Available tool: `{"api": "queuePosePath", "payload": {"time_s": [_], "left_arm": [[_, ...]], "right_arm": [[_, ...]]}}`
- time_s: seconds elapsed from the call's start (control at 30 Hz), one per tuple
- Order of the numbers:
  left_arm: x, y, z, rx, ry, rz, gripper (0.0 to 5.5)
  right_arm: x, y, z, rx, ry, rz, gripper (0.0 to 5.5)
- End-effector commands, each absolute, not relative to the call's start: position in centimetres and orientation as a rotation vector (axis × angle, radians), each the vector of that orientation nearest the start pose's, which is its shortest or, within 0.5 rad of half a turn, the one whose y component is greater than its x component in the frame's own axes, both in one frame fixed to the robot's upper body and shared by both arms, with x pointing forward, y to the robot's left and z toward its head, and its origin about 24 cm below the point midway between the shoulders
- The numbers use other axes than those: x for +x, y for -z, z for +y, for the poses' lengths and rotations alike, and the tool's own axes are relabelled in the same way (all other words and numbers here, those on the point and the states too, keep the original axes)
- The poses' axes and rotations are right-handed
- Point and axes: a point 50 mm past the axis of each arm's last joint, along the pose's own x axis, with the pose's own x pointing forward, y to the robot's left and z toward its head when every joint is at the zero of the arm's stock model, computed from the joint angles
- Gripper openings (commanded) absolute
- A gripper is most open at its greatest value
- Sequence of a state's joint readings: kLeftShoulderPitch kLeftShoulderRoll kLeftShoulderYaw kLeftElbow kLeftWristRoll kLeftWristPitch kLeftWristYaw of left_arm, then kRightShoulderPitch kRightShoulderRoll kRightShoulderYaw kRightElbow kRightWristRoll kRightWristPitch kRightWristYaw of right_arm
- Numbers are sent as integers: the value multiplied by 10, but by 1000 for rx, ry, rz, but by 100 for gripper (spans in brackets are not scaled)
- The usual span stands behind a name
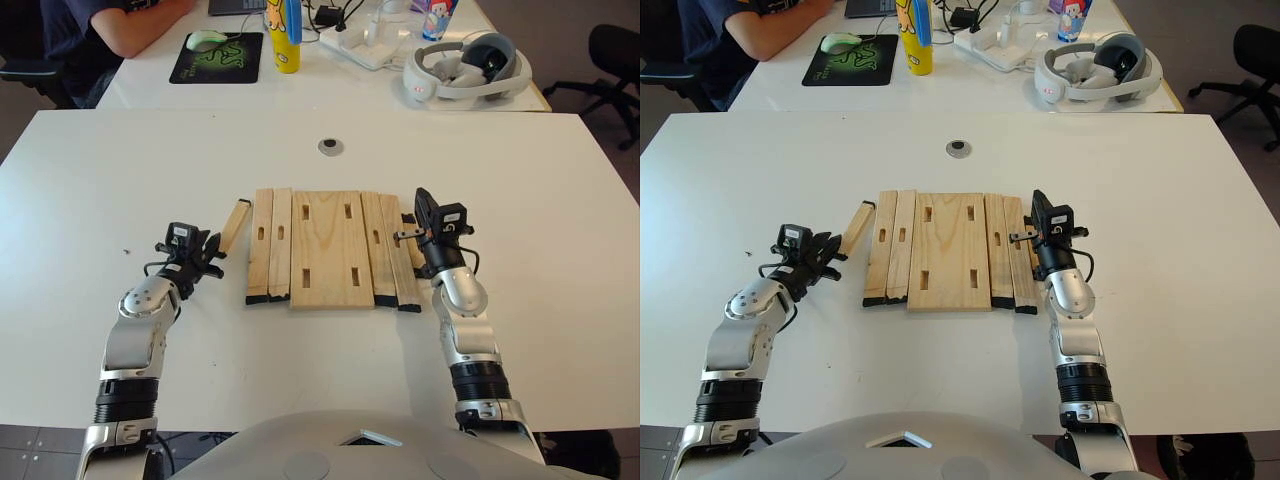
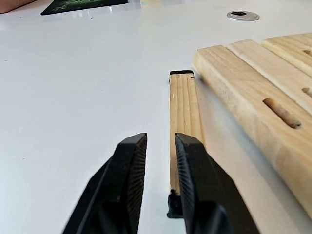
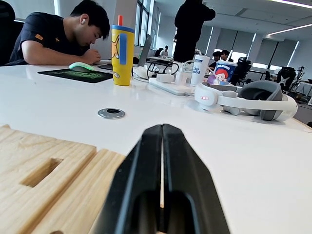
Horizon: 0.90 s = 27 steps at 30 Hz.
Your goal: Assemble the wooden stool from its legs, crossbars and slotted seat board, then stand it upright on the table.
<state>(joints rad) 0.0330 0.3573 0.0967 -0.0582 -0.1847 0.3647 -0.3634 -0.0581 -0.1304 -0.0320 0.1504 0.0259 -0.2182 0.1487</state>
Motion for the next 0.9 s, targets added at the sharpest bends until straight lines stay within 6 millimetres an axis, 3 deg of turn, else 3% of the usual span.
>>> {"api": "queuePosePath", "payload": {"time_s": [0.03,0.43,0.63,0.9], "left_arm": [[243,-40,220,93,266,322,134],[236,-27,221,82,272,393,320],[233,-21,222,81,285,426,320],[232,-21,221,83,289,424,216]], "right_arm": [[262,-45,-172,-115,-129,-126,0],[262,-46,-173,-118,-131,-126,0],[261,-45,-173,-117,-133,-124,0],[261,-45,-173,-119,-137,-125,0]]}}
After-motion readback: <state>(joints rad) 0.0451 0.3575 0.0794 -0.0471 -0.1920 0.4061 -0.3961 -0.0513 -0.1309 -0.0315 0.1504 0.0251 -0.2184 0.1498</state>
